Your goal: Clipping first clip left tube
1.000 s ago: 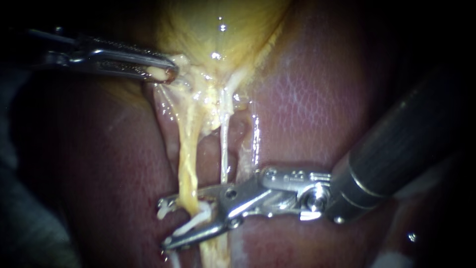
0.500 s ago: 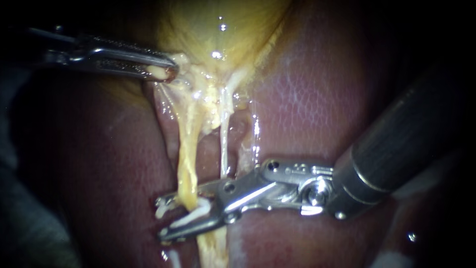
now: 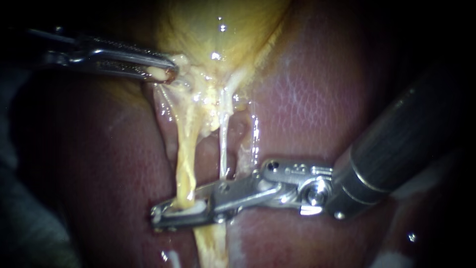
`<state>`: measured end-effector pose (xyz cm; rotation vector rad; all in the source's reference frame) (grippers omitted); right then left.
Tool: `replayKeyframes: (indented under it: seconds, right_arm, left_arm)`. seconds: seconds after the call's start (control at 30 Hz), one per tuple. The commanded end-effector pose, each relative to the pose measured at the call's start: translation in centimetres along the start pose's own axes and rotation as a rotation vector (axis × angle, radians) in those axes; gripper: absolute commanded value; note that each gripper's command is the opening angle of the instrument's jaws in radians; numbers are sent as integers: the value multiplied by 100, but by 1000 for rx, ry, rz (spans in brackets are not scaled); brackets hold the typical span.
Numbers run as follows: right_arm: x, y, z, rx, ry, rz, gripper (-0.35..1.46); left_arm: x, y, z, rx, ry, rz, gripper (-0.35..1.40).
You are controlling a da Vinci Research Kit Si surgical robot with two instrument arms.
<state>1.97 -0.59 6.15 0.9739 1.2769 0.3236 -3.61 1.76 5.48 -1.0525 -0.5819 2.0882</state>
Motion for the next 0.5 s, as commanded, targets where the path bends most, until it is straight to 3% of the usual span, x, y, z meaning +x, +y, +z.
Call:
replayKeyframes:
  seconds: [0.03,0.13,0.5]
  right_arm:
    - [2,-1,1,-2,-7,30,-35]
    - [0,-2,-2,-10,-26,48,-35]
    - [-1,2,-5,-10,-26,65,-35]
  left_arm:
    - [0,0,0,0,0,0,-35]
    - [0,0,0,0,0,0,-35]
    - [0,0,0,1,0,0,-35]
